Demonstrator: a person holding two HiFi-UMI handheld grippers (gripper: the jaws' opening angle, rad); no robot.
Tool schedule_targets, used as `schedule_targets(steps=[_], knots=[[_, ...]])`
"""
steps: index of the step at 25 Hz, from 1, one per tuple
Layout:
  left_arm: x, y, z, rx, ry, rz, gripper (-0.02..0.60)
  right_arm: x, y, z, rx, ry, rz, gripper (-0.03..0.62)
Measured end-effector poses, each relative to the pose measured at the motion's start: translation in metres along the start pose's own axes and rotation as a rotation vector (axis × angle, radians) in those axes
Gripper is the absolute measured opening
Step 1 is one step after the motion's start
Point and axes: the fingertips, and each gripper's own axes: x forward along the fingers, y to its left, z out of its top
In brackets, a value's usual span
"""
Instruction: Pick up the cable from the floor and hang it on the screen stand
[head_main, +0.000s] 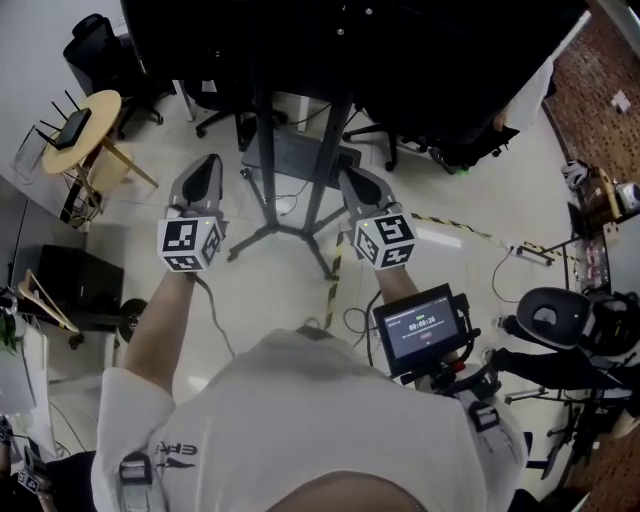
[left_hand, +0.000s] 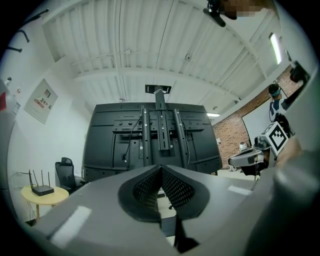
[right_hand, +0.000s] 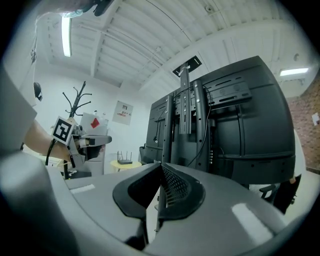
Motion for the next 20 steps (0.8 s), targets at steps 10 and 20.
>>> schedule_targets(steps=[10,20], knots=[[-0.036,-0.028,-0.054,0.026,0.086,0.000,0.003,-0.027,0.027,-0.056,0.059,0.087,0.039,0.014],[-0.049,-0.032,-0.080,0.027,0.136,0.025,0.003,-0.037,0.026,-0.078,0.090,0.116,0.032,0.014]])
